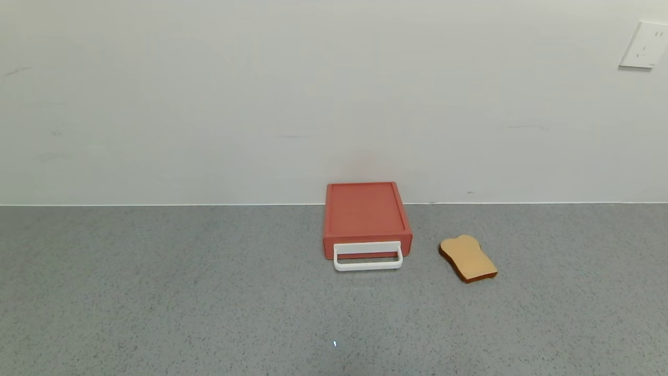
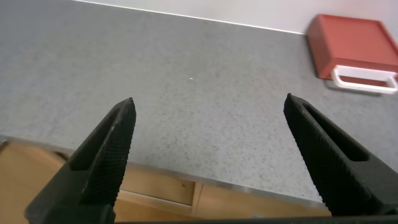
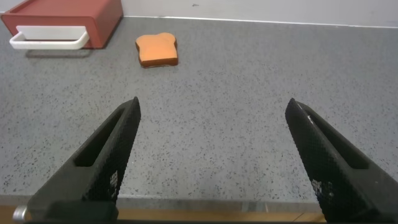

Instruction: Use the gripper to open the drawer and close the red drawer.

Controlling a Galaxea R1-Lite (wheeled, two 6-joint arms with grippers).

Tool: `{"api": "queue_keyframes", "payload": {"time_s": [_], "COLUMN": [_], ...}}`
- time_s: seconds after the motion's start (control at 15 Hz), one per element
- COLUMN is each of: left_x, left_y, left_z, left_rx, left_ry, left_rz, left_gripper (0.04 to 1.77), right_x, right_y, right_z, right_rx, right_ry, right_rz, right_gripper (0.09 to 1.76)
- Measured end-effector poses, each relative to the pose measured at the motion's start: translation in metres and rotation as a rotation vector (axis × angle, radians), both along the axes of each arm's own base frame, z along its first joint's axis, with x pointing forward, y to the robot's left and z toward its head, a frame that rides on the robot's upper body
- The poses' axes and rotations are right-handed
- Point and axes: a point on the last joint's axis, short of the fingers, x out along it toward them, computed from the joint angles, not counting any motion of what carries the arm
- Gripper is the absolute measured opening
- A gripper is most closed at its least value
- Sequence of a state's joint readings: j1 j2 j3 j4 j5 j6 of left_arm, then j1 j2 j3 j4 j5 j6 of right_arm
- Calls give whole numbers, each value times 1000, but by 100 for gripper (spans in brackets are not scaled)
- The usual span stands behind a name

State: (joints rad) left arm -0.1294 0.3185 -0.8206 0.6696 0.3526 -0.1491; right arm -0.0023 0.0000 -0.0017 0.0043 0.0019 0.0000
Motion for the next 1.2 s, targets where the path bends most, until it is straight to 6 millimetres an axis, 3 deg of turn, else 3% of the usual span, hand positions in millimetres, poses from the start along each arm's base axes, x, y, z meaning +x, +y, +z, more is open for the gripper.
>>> {"api": "queue_keyframes", "payload": {"time_s": [0.27, 0.53, 0.93, 1.2], "left_x": [-15, -23, 4, 24], "left_y": [-7, -13, -17, -19], "left_z": [-13, -34, -72, -104], "left_rx": [58, 83, 183, 182], "left_ry": [-42, -137, -320, -279], "left_rz": [48, -100, -245, -328], "left_gripper": [172, 172, 172, 172], "right_x": [0, 0, 0, 0], "right_y": [0, 0, 0, 0], "right_z": [0, 0, 0, 0], "right_rx": [0, 0, 0, 0], "right_ry": [-1, -1, 0, 0], "right_rz": [0, 0, 1, 0], "right_gripper": [171, 171, 171, 171]}}
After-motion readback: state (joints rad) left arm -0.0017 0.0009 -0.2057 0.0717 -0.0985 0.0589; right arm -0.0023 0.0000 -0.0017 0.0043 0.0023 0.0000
